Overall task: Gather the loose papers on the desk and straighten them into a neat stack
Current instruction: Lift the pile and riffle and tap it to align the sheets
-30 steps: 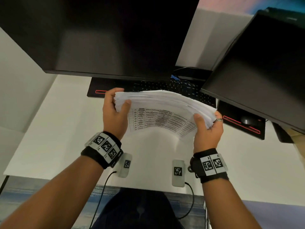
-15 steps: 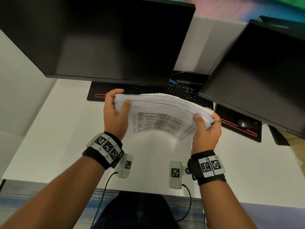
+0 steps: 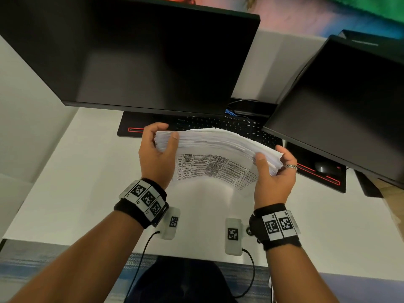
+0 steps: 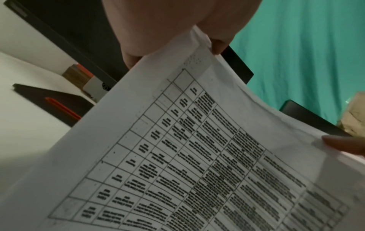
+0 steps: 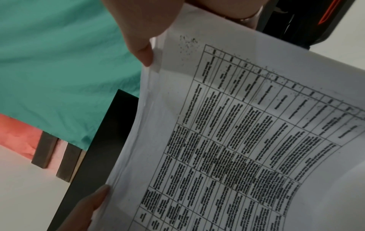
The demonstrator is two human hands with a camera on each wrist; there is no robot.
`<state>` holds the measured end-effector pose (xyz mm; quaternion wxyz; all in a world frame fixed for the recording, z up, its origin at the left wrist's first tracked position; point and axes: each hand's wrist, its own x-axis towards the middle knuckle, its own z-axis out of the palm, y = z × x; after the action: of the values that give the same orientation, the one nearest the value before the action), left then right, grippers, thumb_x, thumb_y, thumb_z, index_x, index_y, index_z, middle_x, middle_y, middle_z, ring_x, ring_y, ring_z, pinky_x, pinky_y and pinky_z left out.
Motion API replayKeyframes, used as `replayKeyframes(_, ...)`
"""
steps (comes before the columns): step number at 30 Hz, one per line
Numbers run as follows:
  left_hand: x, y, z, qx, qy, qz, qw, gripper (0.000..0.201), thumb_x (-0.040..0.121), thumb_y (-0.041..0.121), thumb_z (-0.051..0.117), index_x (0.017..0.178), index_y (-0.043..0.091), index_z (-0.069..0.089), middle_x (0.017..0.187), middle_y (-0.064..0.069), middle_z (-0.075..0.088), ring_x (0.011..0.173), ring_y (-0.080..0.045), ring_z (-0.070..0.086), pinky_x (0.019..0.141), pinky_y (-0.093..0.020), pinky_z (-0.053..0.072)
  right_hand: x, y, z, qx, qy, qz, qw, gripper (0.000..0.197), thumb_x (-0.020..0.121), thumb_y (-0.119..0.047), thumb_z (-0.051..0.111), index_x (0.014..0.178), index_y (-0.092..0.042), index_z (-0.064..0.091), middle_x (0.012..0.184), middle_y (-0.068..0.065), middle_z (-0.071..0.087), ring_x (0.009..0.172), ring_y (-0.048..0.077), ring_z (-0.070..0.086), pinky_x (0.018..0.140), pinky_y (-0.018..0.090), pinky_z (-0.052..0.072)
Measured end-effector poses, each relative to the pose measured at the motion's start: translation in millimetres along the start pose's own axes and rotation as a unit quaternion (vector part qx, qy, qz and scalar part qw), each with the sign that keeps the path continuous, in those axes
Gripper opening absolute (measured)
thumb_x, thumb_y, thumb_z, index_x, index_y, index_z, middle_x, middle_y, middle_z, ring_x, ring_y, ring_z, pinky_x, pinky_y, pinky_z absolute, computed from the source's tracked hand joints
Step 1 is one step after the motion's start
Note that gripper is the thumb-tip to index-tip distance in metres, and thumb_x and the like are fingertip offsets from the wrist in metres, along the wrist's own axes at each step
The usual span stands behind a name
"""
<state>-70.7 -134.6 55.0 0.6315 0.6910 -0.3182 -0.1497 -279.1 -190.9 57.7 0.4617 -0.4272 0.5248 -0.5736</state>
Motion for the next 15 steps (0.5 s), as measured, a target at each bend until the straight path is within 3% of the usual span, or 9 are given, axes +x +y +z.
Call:
replayKeyframes(8,3.9,1.5,-0.7,-0.002,-0.010,-0.025,1.000,0.020,0.090,0.012,0.063,0.109,0.013,0.057,0.088,0.019,0.054,0.072,0.011,0.058,0.056,-0.010,0.050,4.1,-1.7,3.0,-0.002,0.010,0.016,1.000,0.041,0.088,-0.007,0.071,0.123,-0.021,0.055,0.103,-0.008,0.060,0.078,-0.007,0.067,0.064,0.011,0.053)
replayKeyframes(13,5.5,5.5,1.9,0.004,0.002,-0.018,1.000,0.016,0.090,0.024,0.066,0.103,0.018,0.060,0.088,0.018,0.058,0.075,0.004,0.059,0.060,-0.017,0.054,6.3,-1.3,3.9,-0.025,0.021,0.022,0.999,0.044,0.086,-0.008,0.072,0.124,-0.023,0.057,0.110,0.001,0.062,0.085,0.008,0.068,0.067,0.016,0.056)
replayKeyframes(15,6.7,4.6,1.5,0.009,0.005,-0.021,1.000,0.013,0.091,0.024,0.065,0.101,0.018,0.060,0.089,0.015,0.060,0.075,0.002,0.059,0.060,-0.016,0.052,6.7,-2.0,3.2,-0.016,0.019,0.025,0.999,0.044,0.087,-0.007,0.070,0.125,-0.023,0.056,0.112,0.000,0.060,0.084,0.003,0.066,0.065,0.012,0.055)
